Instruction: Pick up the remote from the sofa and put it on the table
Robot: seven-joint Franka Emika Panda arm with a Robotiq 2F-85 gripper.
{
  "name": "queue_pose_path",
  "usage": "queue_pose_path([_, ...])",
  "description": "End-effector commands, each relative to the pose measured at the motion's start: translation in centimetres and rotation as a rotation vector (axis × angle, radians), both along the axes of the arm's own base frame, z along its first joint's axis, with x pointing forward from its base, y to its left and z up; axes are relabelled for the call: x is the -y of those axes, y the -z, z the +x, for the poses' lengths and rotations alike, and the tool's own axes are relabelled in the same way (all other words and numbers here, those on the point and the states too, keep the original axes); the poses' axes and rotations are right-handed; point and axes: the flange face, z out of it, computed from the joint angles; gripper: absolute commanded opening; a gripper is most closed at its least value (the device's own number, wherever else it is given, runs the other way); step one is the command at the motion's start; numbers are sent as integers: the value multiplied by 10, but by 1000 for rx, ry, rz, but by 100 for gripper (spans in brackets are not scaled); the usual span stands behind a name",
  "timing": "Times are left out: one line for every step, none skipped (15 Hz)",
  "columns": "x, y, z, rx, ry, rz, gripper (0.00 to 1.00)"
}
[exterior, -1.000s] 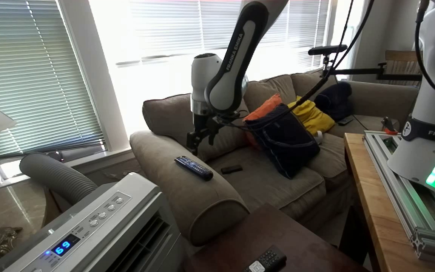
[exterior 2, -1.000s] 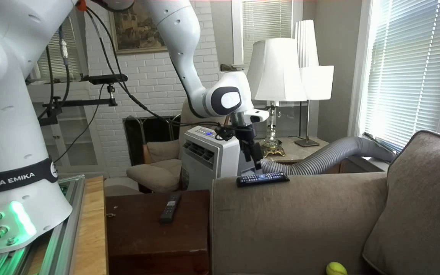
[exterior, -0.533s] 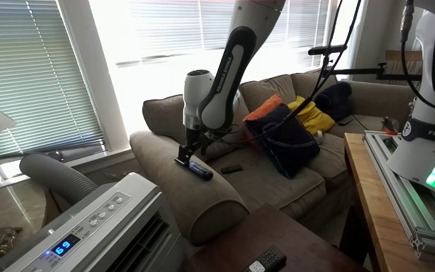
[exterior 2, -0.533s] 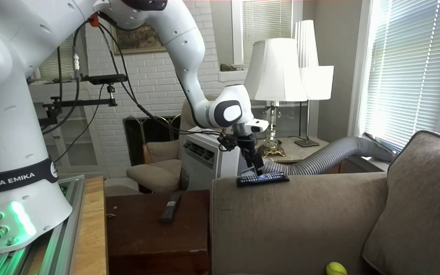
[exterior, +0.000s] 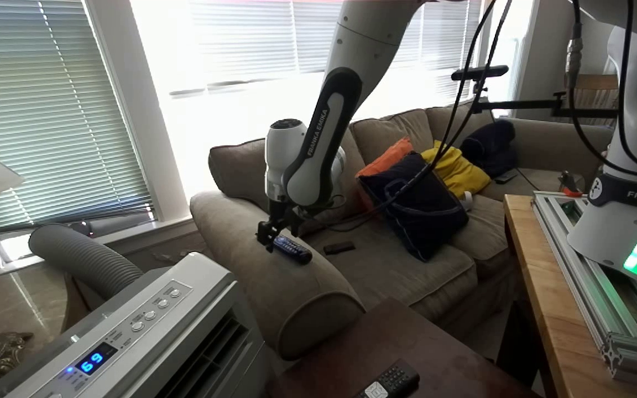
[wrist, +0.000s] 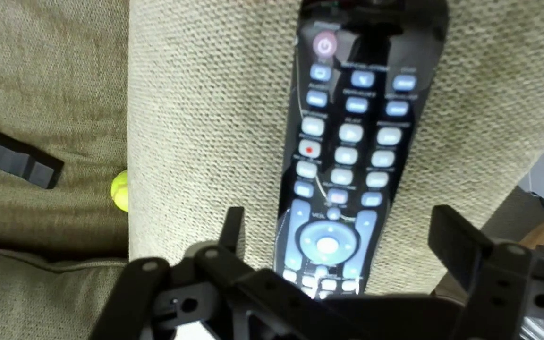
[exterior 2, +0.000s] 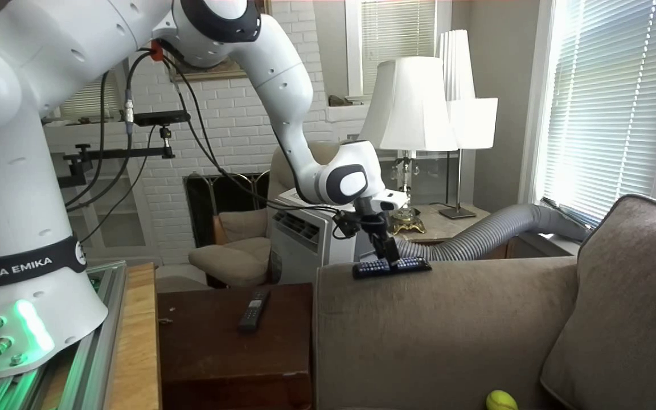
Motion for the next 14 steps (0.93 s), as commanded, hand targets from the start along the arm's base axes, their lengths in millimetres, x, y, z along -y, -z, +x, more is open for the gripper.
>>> queue_pose_path([4,11,7,9,50,12,87])
queue_pose_path([4,13,7,6,54,13,74])
queue_pose_path([5,15,7,4,59,13,68])
queue_pose_path([6,17,6,3,62,13,59])
queue_pose_path([8,19,6,1,66,12,52])
queue_pose_path([8,20,6,0,67,12,46])
queue_pose_path([8,20,7,1,68,13,38])
queue_pose_path([8,18,8,4,67,13,32])
queue_pose_path([8,17,9,6,67,13,27])
queue_pose_path([9,15,9,8,67,11,27])
queue_pose_path([9,13,9,11,67,8,27])
queue_pose_path([10,11,9,9,64,6,27])
queue_pose_path([12,6,8,10,63,-1,27])
queue_pose_path([14,-1,6,4,61,-9,27])
